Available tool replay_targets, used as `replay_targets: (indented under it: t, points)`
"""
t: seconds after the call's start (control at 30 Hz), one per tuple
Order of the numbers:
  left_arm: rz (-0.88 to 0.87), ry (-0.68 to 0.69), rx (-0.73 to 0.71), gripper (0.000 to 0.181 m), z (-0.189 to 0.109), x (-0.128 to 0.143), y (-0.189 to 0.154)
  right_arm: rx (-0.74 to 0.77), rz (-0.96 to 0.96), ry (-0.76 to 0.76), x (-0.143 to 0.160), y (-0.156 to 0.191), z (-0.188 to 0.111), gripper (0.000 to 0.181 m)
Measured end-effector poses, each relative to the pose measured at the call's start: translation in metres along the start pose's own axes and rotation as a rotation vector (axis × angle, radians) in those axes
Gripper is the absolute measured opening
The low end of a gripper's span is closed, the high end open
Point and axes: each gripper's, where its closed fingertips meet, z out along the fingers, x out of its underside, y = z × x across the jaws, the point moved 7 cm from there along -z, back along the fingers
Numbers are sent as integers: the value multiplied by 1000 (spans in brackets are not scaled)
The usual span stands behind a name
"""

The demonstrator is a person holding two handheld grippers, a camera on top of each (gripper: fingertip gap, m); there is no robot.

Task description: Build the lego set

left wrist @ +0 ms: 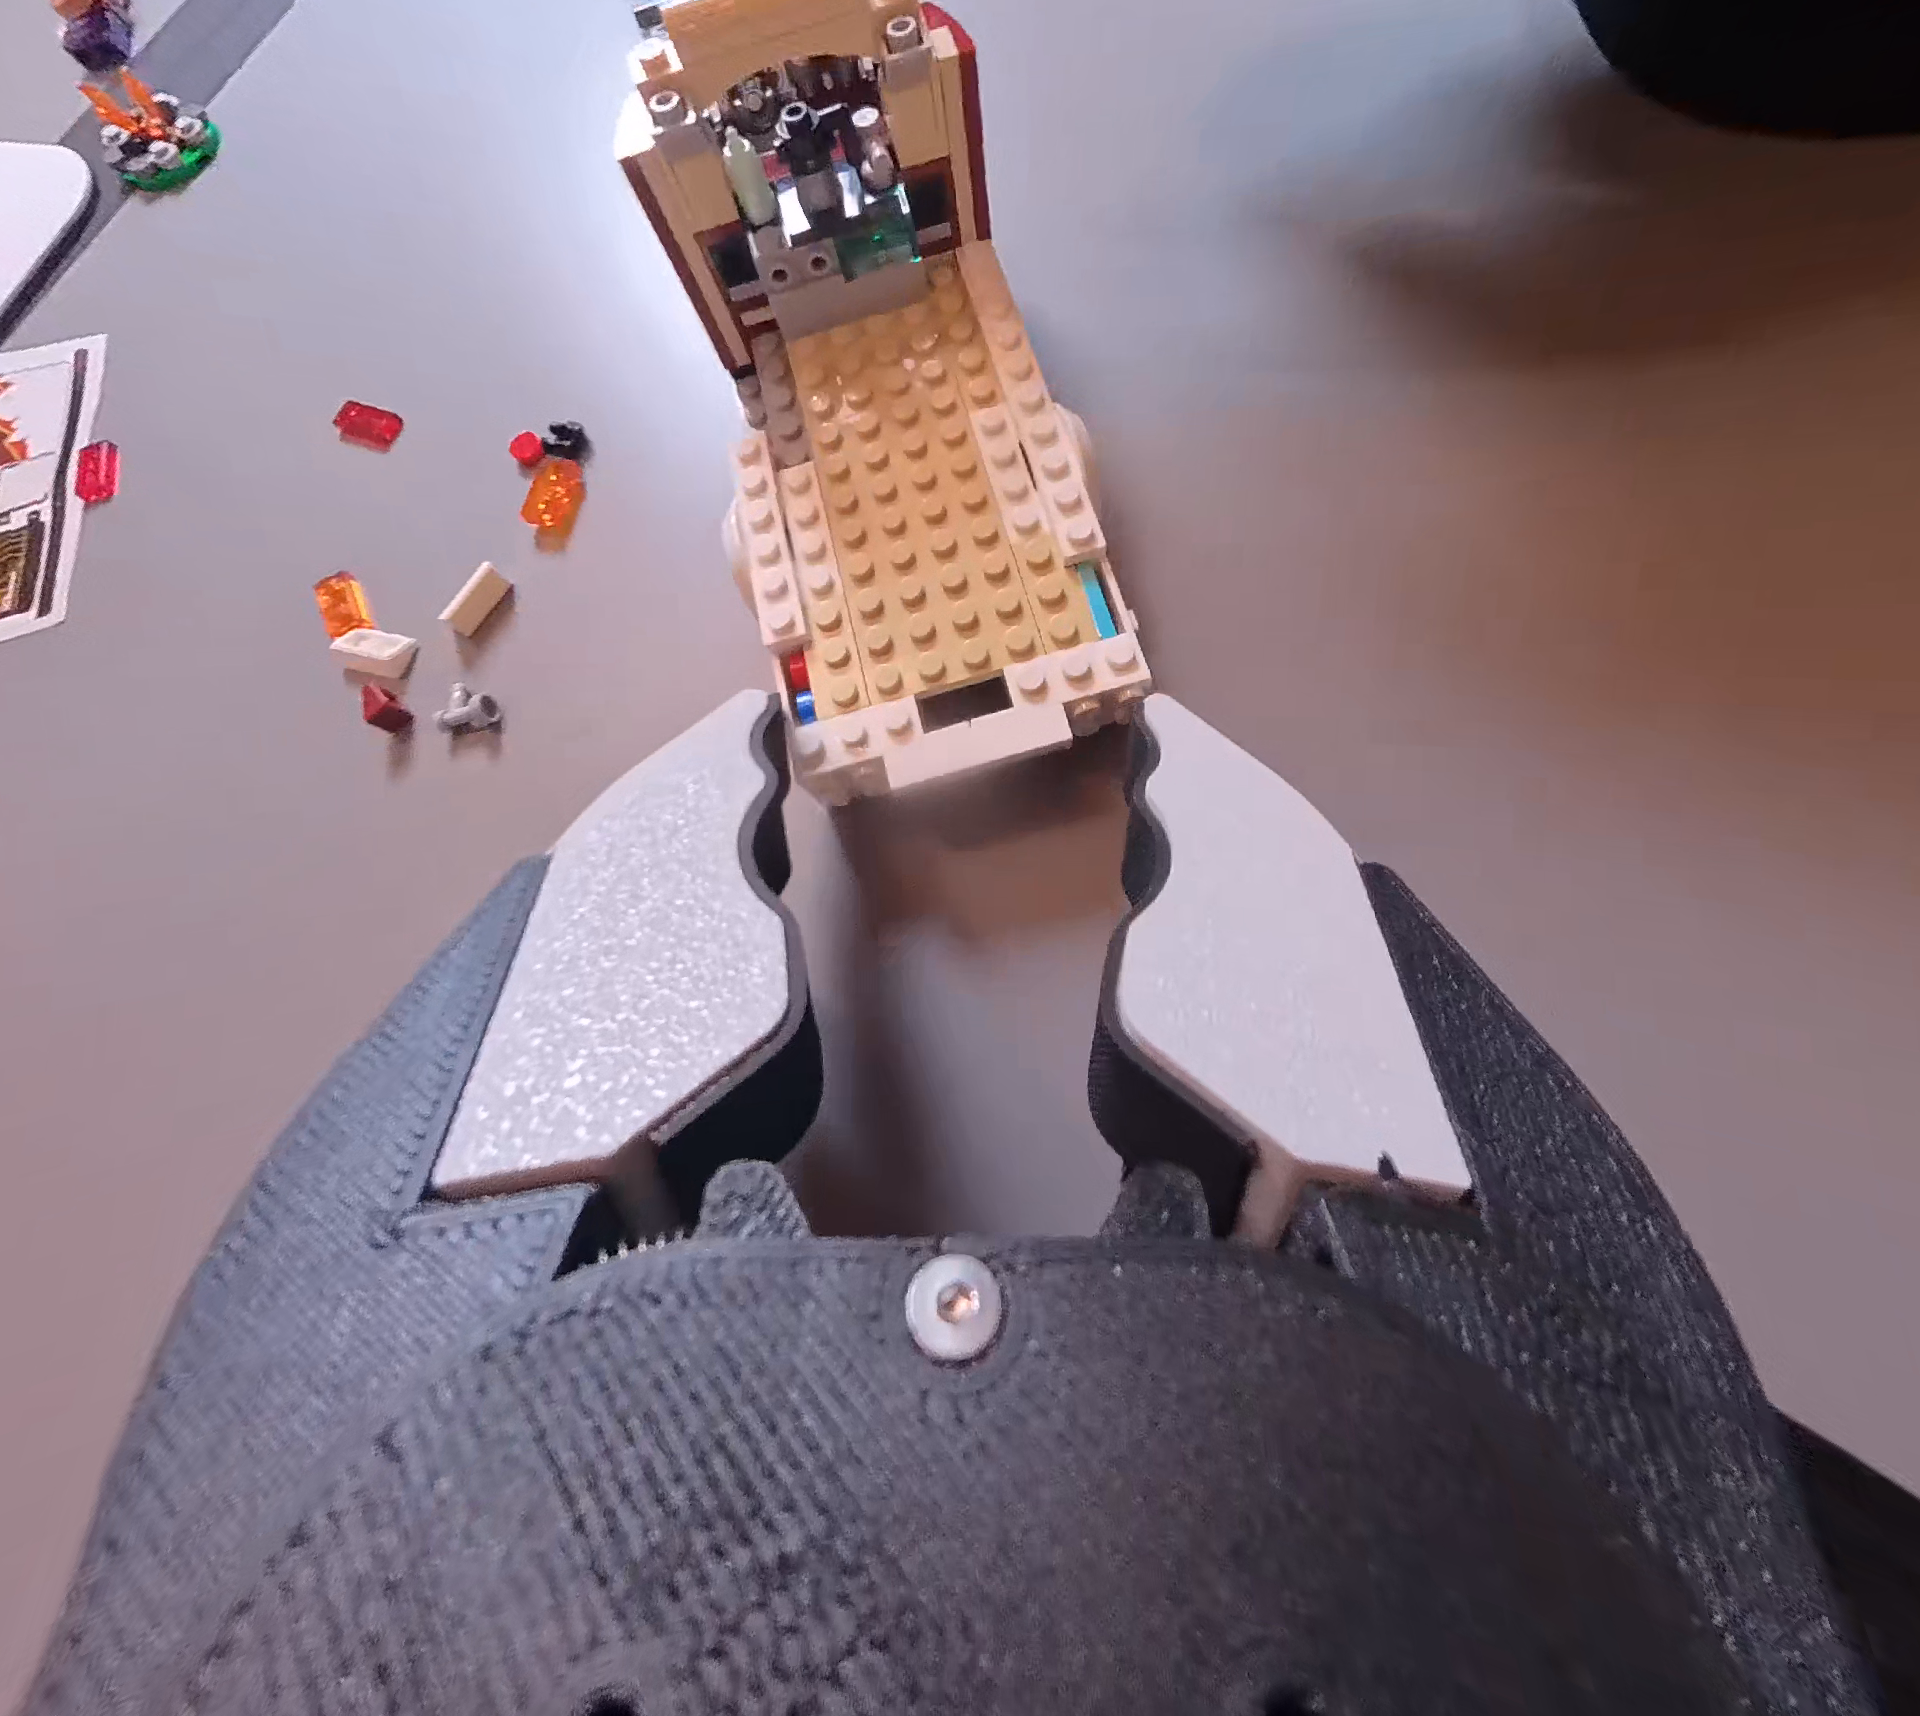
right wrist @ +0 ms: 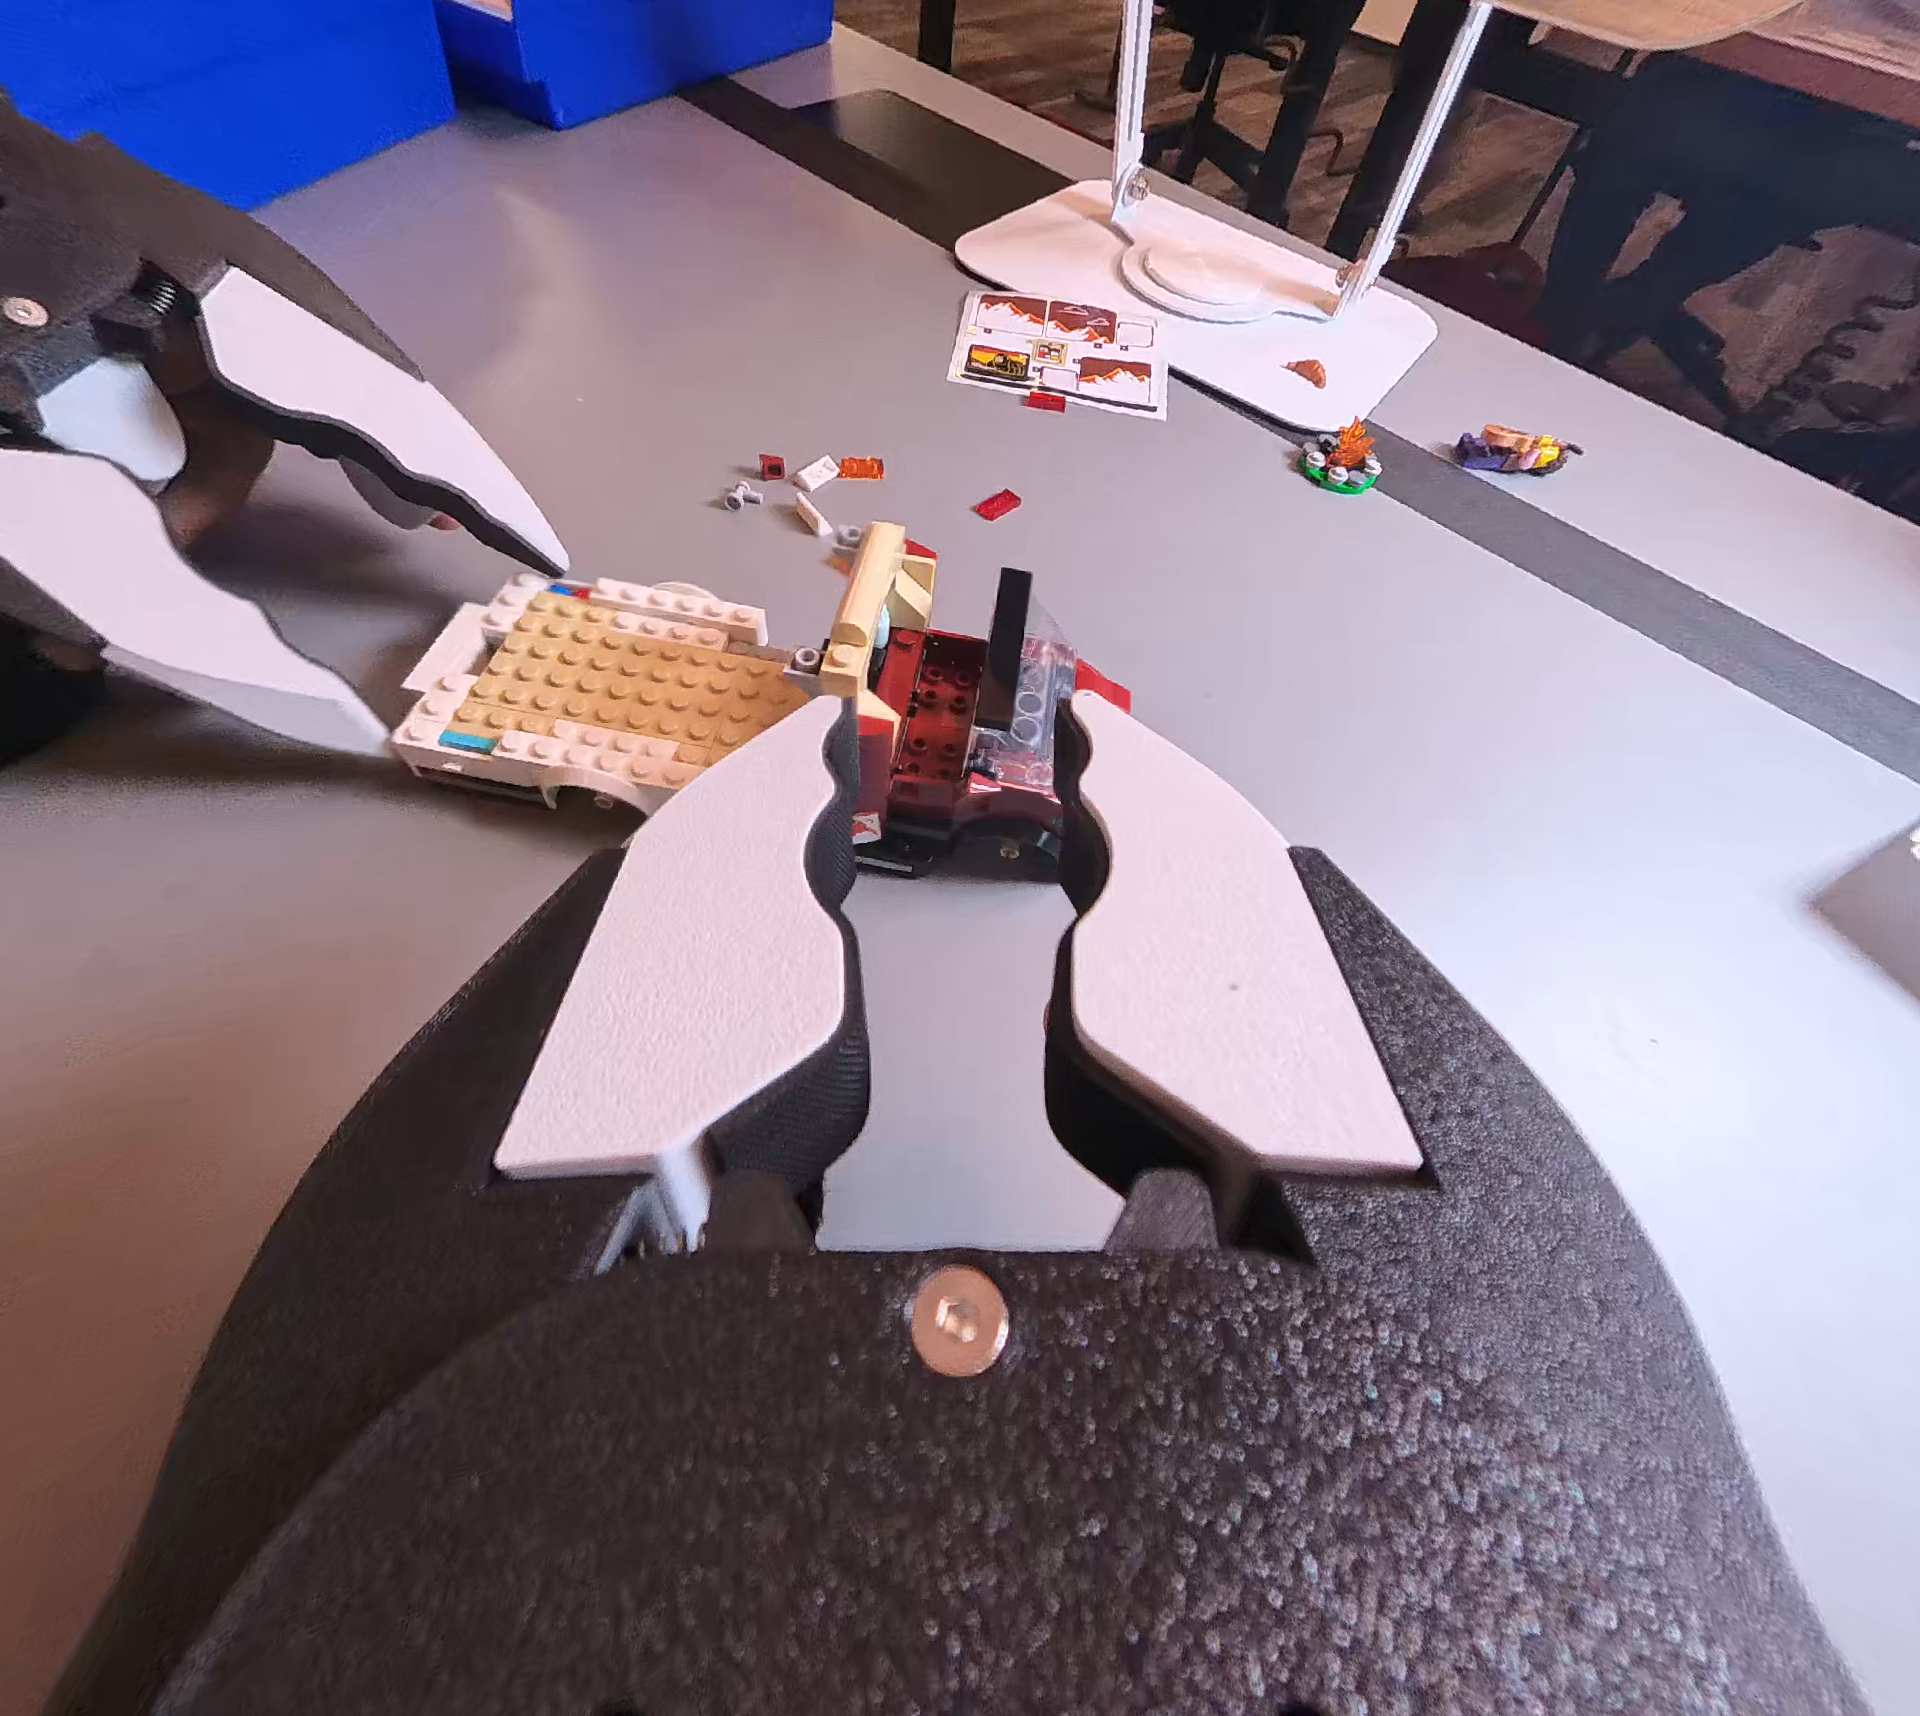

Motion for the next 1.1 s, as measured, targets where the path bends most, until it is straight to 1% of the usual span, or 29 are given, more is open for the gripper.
replay_targets:
  t: [0.03,0.07,0.13,0.2,0.23,0.3,0.37,0.43,0.47,0.57,0.67,0.77,0.83,0.9,1.0,1.1]
  points:
    - [4,7,-15,56,0,3,3,1,-4,1,0,1,0,36]
    - [0,5,-27,55,-1,5,6,4,-9,0,1,1,1,36]
    - [-12,2,-14,57,-1,7,7,13,-12,-16,0,2,0,36]
    - [-17,-21,2,64,-4,5,7,21,1,-42,-3,0,-2,36]
    - [-24,-48,-1,65,-7,3,9,26,13,-64,-5,-1,-4,35]
    - [-53,-148,-35,61,-19,-6,20,43,33,-106,-11,-9,-8,35]
    - [-76,-256,-114,51,-34,-18,39,58,34,-135,-19,-20,-9,35]
    - [-85,-322,-252,41,-49,-30,65,64,36,-151,-32,-32,-3,35]
    - [-92,-349,-334,40,-56,-37,79,67,32,-161,-40,-40,3,35]
    - [-125,-472,-498,33,-72,-65,116,94,7,-187,-72,-68,29,34]
    - [-134,-560,-647,30,-76,-94,153,148,23,-229,-106,-107,69,34]
    - [-141,-557,-756,30,-66,-114,188,204,93,-239,-131,-148,116,34]
    - [-160,-550,-788,30,-58,-122,210,253,126,-234,-143,-172,144,35]
    - [-178,-536,-813,30,-50,-127,231,270,166,-241,-153,-187,164,35]
    - [-189,-490,-843,31,-37,-127,260,281,205,-278,-166,-195,179,30]
    - [-186,-448,-863,31,-28,-126,282,332,255,-256,-169,-202,185,14]
